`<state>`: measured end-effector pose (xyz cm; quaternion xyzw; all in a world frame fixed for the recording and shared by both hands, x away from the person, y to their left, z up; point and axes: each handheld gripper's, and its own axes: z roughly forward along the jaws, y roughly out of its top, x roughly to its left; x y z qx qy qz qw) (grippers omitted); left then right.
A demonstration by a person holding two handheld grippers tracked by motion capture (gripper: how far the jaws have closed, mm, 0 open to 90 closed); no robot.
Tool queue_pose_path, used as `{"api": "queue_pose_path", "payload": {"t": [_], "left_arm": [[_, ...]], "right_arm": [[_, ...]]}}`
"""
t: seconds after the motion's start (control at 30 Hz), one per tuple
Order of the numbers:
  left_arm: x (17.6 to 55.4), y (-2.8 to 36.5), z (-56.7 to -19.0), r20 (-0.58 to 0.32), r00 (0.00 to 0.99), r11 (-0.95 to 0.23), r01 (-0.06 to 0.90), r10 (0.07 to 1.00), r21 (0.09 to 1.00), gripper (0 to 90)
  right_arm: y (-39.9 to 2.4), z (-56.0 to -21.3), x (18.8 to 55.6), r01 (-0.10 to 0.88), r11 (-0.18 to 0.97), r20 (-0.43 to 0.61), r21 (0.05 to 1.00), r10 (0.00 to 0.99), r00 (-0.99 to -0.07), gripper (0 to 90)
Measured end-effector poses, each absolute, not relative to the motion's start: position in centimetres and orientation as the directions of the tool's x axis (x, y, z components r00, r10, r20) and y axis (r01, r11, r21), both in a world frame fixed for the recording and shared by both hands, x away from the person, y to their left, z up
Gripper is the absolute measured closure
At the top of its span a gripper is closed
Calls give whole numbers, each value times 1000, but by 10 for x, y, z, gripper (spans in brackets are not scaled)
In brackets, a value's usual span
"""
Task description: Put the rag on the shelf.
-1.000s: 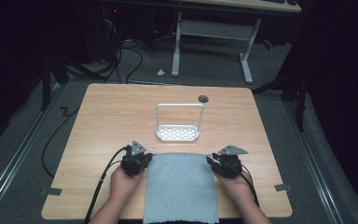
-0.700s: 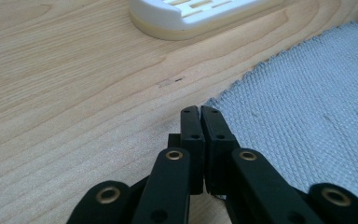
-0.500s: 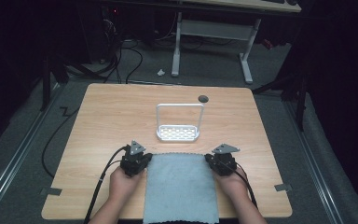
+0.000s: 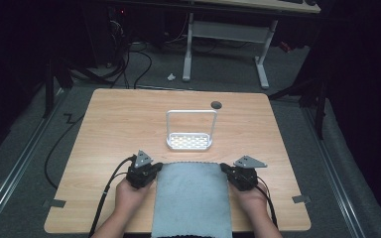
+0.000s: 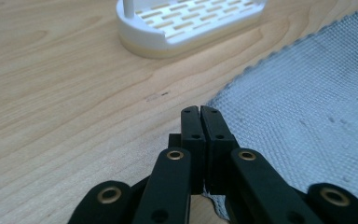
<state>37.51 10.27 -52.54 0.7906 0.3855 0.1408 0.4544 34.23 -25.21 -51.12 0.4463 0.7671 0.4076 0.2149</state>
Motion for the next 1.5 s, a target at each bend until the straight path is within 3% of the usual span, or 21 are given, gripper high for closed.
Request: {"api": "queue_pose_path", "payload": {"t": [0.63,1.5], "left_arm": [[345,116,-485,-136,663,-140,346,736,928,886],[315,127,-428,-85,686,-29,152,723,988,887]], "right_arm": [[-254,-476,315,299,202,-22,933,858,-513,897],[-247,-426,287,91,134,-69,987,856,-513,897]]}}
